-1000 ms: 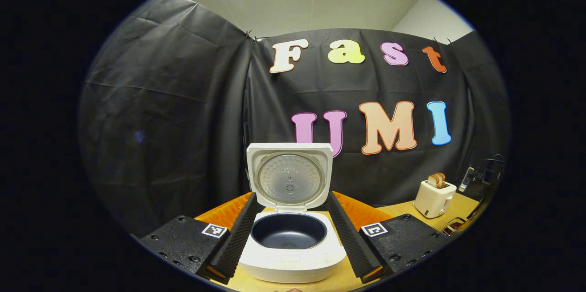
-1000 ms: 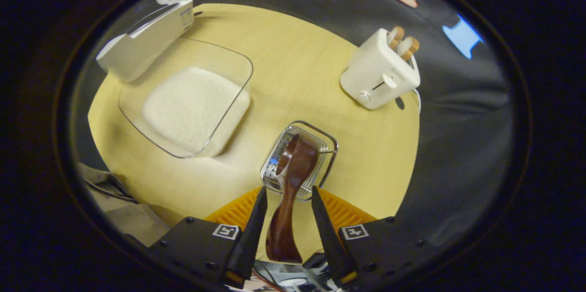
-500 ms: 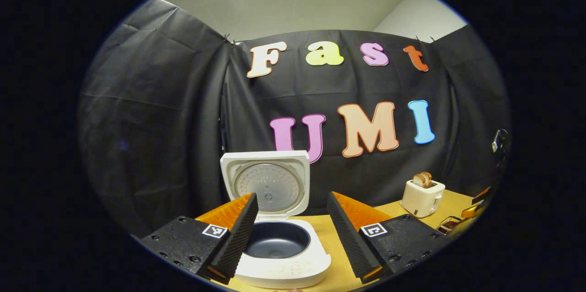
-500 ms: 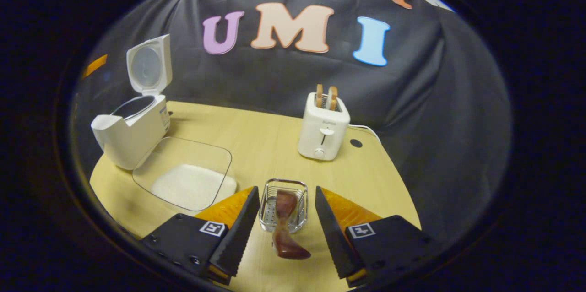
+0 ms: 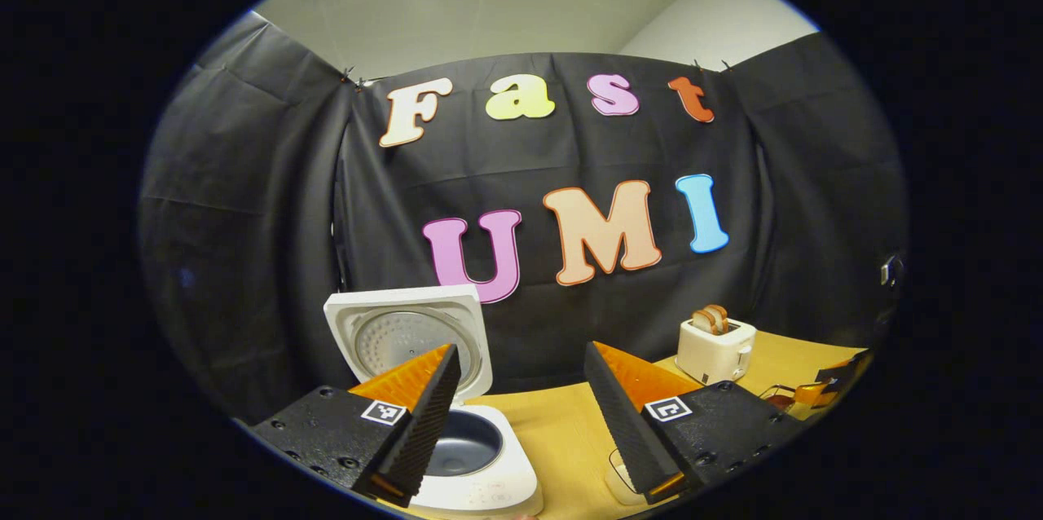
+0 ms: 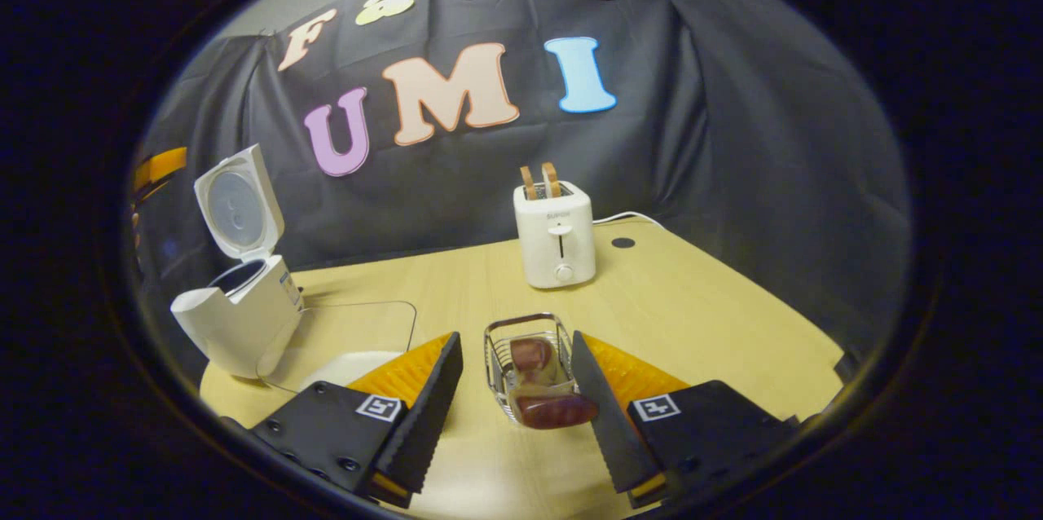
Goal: Close the left gripper, press the button to open the rice cooker; take a wooden spoon from the chopstick holder with the right hand, scoop a spoonful of rice and pour it into the rice cooker, then put the wooden spoon back into the chopstick holder.
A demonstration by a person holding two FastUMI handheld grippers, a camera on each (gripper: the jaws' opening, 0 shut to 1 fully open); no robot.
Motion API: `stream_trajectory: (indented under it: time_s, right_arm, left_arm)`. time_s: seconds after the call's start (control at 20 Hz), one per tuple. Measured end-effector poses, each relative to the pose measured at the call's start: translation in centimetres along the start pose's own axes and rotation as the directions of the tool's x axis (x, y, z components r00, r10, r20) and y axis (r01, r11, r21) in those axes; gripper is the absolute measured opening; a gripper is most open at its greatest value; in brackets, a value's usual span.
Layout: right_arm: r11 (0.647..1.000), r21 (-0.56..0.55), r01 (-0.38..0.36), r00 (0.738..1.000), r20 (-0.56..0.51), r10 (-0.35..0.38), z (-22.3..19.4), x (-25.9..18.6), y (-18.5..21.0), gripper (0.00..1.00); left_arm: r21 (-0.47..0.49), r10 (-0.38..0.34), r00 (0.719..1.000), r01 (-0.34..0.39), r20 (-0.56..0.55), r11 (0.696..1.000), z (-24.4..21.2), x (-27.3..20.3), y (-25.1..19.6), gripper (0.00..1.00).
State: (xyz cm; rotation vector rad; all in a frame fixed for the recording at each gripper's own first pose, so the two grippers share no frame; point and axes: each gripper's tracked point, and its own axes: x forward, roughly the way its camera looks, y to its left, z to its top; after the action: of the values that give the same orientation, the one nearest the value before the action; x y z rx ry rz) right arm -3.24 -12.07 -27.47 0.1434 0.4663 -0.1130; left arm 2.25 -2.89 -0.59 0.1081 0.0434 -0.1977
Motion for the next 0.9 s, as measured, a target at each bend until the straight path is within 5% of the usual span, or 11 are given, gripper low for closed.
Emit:
stream_trajectory:
  time_s: [0.5,0.9]
  right_arm:
    - [0.995,0.073,0.065,0.996,0.064,-0.069,0.2,4.4,-1.2,0.51]
    - [0.998,0.056,0.032,0.996,0.081,-0.037,2.1,8.2,0.4,0.41]
  left_arm:
    - [0.046,-0.021,0.999,0.022,-0.028,0.999,0.4,-0.4,-1.1,0.9]
    - [0.04,0.001,1.0,0.0,-0.028,0.999,0.7,-1.3,-0.6,0.9]
